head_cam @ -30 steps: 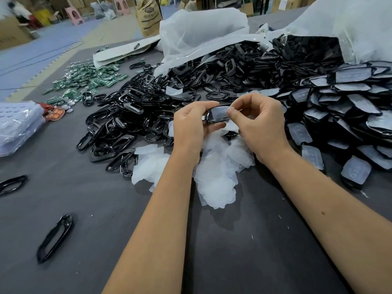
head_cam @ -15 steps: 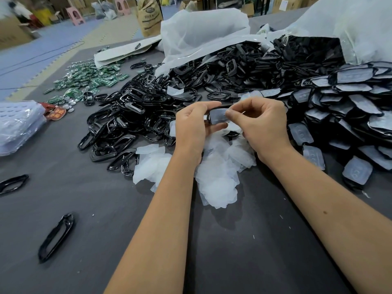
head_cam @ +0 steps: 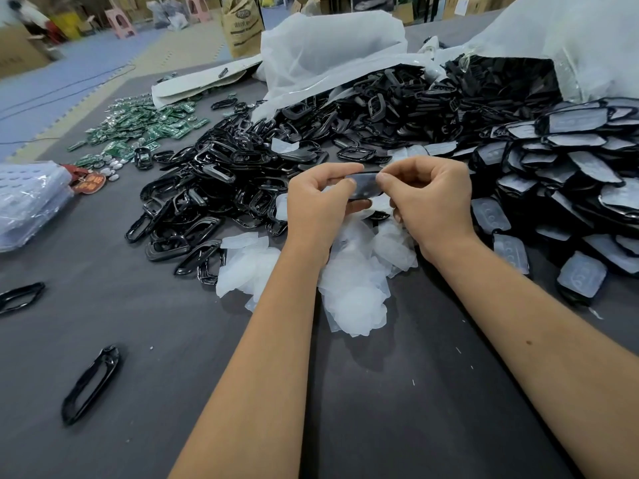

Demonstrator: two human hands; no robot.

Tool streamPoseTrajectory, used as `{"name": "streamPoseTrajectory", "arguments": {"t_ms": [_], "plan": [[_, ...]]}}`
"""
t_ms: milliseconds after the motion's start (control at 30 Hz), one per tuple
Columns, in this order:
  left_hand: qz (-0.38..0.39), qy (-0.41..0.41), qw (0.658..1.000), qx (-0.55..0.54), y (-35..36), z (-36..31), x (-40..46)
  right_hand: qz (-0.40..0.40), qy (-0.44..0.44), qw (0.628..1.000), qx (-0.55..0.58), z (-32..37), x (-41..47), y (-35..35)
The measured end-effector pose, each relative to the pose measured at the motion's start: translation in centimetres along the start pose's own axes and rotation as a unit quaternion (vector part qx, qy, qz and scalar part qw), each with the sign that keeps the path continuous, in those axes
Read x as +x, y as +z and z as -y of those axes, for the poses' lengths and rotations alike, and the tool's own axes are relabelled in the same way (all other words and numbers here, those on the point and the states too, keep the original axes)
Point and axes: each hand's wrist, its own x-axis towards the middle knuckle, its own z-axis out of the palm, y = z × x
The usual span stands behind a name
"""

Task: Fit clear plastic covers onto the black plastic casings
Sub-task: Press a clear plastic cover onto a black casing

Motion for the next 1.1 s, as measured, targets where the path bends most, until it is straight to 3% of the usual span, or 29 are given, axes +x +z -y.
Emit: {"name": "streamPoseTrajectory", "arguments": {"t_ms": [367,867,1100], "plan": [[-0.032,0.03,0.997,0.067,-0.24,0.36,0.05,0.017,0.027,0.999,0.026,-0.04,0.1,-0.07],[-0.041,0.02,0.998,0.046,-0.35,0.49,0.27,0.044,0.087,0.984,0.148,0.63,0.06,-0.14],[-0.04,0.021,0.998,0.038,-0.37,0.35,0.15,0.044,0.024,0.998,0.042,0.12,-0.06,-0.05]]}}
